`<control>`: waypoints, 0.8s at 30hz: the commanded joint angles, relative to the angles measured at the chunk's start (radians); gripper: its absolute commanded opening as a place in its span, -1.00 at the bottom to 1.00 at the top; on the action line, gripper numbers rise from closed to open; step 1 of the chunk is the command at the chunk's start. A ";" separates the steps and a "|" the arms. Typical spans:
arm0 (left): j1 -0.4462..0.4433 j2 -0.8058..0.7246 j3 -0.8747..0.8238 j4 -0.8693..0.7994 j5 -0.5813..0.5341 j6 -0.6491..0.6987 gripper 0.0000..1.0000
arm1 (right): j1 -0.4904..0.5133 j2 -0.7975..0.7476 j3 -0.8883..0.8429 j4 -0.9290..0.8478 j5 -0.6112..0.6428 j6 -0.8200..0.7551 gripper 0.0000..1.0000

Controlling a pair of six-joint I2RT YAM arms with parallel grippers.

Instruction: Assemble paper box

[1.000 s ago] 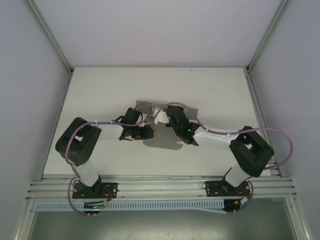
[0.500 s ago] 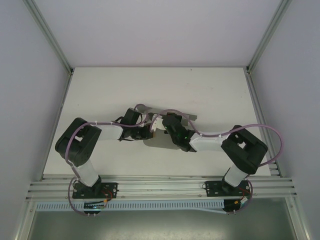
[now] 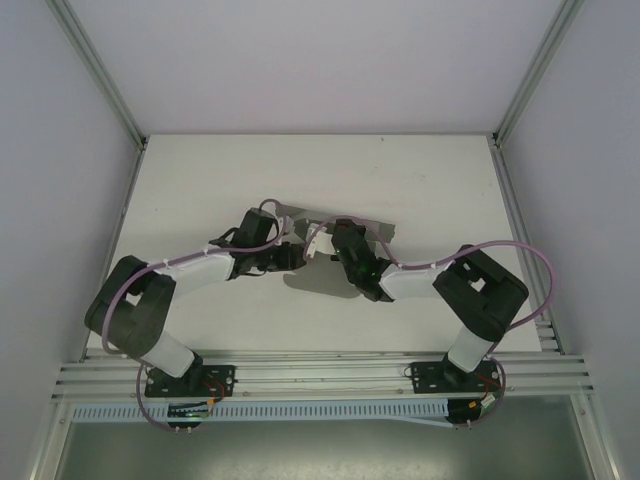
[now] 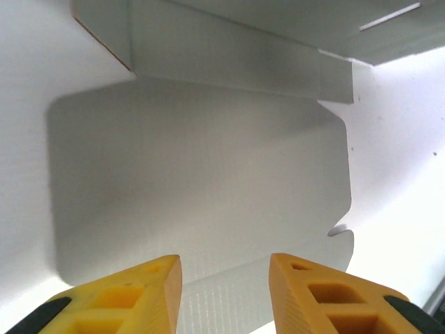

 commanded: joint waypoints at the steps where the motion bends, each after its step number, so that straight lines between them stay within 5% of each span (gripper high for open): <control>1: 0.020 -0.072 0.082 -0.189 -0.168 0.032 -0.10 | -0.006 0.035 -0.031 -0.071 -0.008 -0.027 -1.00; 7: 0.225 -0.109 0.180 -0.174 -0.114 0.256 0.36 | -0.008 0.027 -0.034 -0.071 -0.025 -0.023 -1.00; 15: 0.345 0.099 0.411 -0.202 0.228 0.913 0.58 | -0.020 0.009 -0.017 -0.119 -0.054 -0.019 -1.00; 18: 0.344 0.218 0.545 -0.419 0.341 1.155 0.70 | -0.029 -0.006 -0.011 -0.145 -0.067 -0.004 -1.00; 24: 0.345 0.429 0.830 -0.727 0.454 1.297 0.73 | -0.032 -0.010 -0.002 -0.175 -0.067 0.005 -1.00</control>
